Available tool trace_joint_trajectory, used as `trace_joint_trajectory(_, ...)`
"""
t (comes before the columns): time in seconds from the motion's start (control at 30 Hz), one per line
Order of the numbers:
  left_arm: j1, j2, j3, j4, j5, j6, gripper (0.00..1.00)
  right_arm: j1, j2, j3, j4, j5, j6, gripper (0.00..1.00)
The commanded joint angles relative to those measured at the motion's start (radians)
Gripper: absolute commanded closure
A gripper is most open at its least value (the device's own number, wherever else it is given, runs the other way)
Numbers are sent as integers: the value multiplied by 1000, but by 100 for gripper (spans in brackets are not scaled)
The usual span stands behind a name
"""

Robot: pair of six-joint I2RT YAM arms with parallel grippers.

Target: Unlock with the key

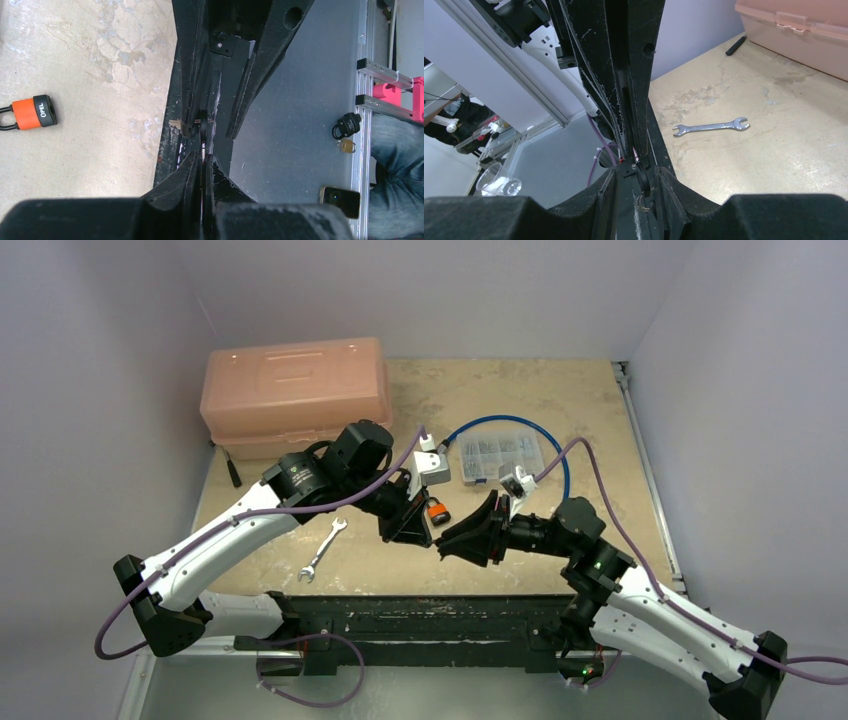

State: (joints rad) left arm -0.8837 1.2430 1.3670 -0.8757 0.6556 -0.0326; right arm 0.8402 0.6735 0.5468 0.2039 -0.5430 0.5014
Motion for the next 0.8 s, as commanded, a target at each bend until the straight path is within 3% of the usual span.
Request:
trace_joint_trajectory(0.0,8,-30,40,51,32,11,100,0,-1,-16,57,-20,-17,62)
trace_joint_trajectory(0.3,9,-32,35,56,39,9,100,-1,8,-21,75,-14,-23,62)
trace_joint_trajectory(0.43,9,-36,35,58,38,7,100,-1,15,-21,81,-16,-24,72)
trace_joint_trajectory(0.63,9,-39,28,69,38,1,100,-1,26,-21,84,-33,-23,100)
trace_joint_trajectory(0.77,9,-40,24,75,20,-7,100,-1,15,-26,83,-33,-22,100)
